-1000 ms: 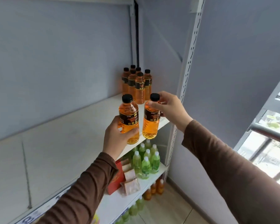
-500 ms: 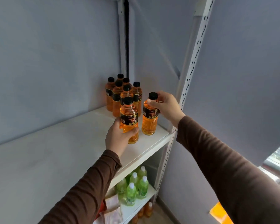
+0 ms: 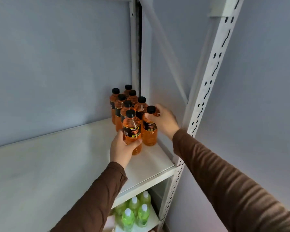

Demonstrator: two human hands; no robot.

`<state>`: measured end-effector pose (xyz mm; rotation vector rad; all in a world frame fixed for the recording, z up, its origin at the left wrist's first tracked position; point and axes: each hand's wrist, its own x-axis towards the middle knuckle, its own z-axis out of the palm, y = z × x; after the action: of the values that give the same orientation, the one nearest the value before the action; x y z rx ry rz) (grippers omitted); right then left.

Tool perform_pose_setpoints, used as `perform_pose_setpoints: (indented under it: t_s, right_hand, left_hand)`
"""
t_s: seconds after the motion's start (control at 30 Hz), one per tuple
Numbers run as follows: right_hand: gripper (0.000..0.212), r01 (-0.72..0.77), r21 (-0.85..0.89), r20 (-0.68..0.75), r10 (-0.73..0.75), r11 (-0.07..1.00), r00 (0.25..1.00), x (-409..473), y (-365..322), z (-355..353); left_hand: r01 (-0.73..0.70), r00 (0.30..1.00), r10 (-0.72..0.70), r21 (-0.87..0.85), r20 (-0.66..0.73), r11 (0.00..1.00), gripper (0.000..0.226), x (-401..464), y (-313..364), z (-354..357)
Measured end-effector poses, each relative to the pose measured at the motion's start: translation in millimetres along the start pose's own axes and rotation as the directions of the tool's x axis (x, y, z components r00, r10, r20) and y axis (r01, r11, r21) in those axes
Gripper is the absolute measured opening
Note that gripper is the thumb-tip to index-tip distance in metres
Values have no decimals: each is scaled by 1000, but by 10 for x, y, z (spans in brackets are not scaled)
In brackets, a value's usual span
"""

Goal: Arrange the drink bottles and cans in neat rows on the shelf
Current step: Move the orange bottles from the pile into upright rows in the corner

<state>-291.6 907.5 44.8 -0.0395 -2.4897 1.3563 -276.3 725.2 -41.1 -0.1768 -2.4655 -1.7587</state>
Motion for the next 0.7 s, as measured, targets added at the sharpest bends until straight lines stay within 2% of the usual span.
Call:
perform_pose_setpoints:
  t_s: [0.17, 0.27, 0.37, 0.47, 0.7]
  right_hand:
    - [22, 18, -65, 32, -16, 998, 999, 58, 22, 12]
    - [28, 83, -222, 54, -73, 971, 996, 82, -40, -21]
    - [40, 173, -427, 36, -174, 888, 984, 114, -141, -75]
    - [48, 232, -580, 116, -203, 781, 972, 158, -241, -127]
    - [31, 289, -752, 271, -122, 592, 955, 342, -482, -180]
  left_hand:
    - [4, 996, 4, 96, -84, 995, 70, -6, -38, 81]
    - [16, 997, -5, 147, -73, 989, 73, -5, -79, 109]
    - [21, 999, -15, 161, -39, 987, 71, -23, -198, 104]
    - [29, 1000, -28, 156, -10, 987, 65, -30, -293, 94]
    - [-7, 1000, 6, 126, 12, 992, 70, 8, -320, 112]
